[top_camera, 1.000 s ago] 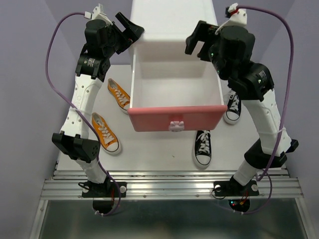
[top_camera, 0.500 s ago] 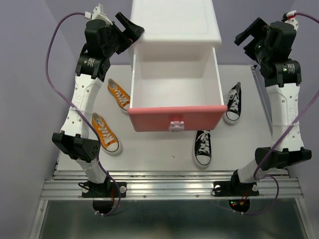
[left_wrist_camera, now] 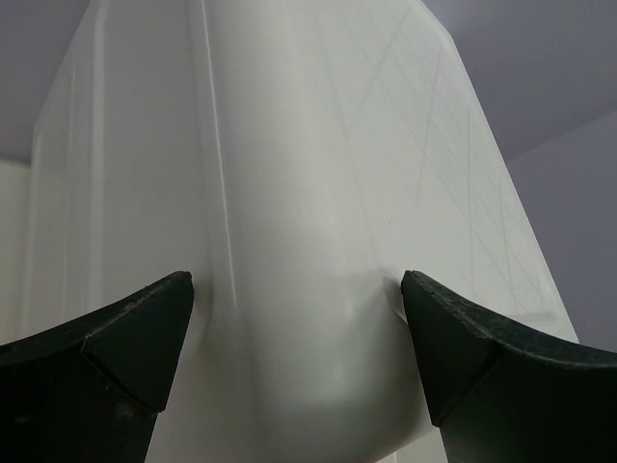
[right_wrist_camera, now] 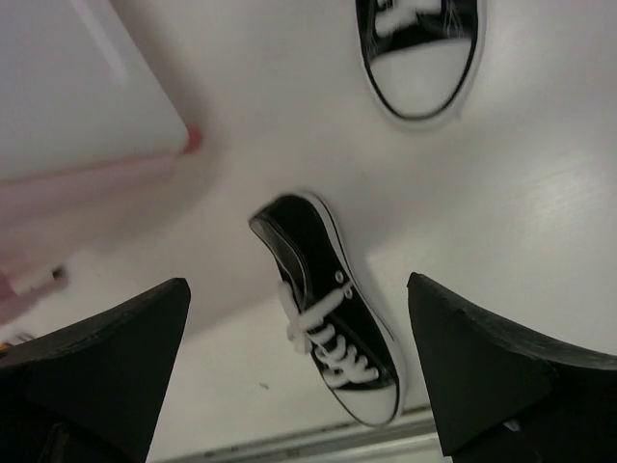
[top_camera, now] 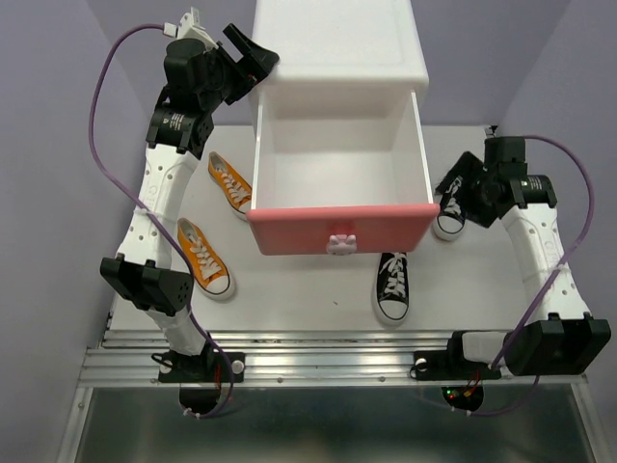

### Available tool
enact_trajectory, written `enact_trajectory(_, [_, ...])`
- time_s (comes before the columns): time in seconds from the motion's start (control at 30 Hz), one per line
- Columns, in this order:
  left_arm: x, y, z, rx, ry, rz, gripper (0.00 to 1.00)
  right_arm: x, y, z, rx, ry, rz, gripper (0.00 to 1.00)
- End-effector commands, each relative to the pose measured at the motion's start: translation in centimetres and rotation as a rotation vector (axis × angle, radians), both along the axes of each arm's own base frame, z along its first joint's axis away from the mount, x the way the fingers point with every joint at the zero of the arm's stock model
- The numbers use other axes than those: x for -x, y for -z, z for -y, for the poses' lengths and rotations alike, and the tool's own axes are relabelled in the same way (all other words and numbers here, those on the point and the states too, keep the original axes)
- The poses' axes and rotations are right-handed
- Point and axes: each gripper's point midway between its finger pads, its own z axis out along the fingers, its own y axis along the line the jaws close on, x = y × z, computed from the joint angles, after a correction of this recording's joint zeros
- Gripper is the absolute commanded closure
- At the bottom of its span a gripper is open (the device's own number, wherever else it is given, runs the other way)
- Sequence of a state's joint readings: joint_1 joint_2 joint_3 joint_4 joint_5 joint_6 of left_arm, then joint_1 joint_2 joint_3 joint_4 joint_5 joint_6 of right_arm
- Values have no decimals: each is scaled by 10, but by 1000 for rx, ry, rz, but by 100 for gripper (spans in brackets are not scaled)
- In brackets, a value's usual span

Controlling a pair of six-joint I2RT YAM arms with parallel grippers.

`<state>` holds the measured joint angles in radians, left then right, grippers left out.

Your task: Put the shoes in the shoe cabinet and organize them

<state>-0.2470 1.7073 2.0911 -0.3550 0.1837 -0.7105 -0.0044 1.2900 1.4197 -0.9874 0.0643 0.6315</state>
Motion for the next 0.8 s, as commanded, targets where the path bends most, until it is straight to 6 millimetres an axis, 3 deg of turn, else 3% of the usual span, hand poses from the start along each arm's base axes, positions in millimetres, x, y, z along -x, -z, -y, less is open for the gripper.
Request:
enact_trajectory(0.0, [5, 119, -7, -190, 21, -329, 1, 32, 23, -38, -154, -155, -44, 0])
enact_trajectory(0.07, [5, 121, -7, -192, 20, -330, 1, 42, 35, -43, -172, -185, -58, 0])
enact_trajectory(0.1, [4, 124, -8, -192, 18, -333, 1, 51, 50, -45, -181, -201, -89, 0])
enact_trajectory(0.2, [4, 123, -7, -182, 14, -324, 1, 62, 61, -52, -200, -254, -89, 0])
enact_trajectory(0.23, [5, 125, -9, -181, 8, -327, 1, 69, 77, -54, -211, -267, -130, 0])
enact_trajectory(0.3, [5, 126, -9, -176, 4, -326, 1, 74, 90, -58, -234, -279, -155, 0])
enact_trajectory(0.43, [6, 129, -10, -181, -3, -331, 1, 68, 99, -79, -289, -359, -96, 0])
enact_trajectory(0.77, [10, 140, -12, -179, -13, -354, 1, 56, 141, -91, -190, -431, -206, 0])
